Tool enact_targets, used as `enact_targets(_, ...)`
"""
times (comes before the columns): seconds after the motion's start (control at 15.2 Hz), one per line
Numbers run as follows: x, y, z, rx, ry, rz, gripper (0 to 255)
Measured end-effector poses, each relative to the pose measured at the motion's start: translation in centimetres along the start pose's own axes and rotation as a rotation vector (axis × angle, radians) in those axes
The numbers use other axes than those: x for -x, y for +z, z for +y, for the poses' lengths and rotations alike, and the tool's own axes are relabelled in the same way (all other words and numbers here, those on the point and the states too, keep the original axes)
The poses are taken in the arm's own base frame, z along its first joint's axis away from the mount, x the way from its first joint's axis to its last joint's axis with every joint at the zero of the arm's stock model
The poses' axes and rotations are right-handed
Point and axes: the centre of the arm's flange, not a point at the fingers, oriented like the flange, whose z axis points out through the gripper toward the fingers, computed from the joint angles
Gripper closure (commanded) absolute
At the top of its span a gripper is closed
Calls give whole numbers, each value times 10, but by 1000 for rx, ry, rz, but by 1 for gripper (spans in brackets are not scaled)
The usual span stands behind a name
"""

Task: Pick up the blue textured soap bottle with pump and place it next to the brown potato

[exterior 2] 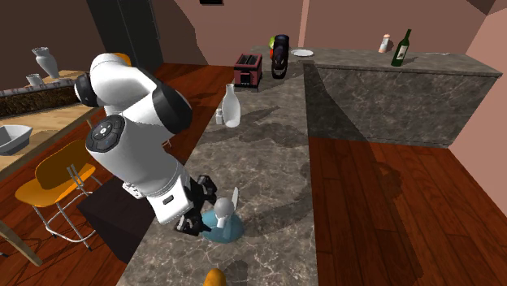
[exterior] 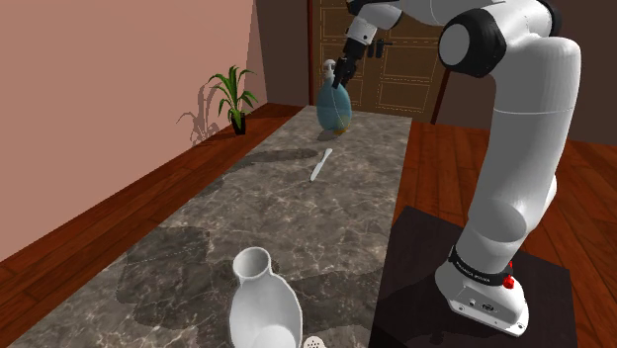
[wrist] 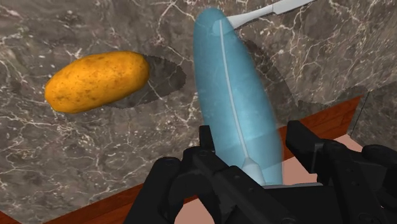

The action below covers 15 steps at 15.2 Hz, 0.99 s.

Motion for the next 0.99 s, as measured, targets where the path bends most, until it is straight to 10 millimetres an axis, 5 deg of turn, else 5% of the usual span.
enact_targets(0.73, 15, 54, 17, 0, 0, 0, 255)
enact_targets(0.99, 17, 60, 18, 0, 0, 0, 255)
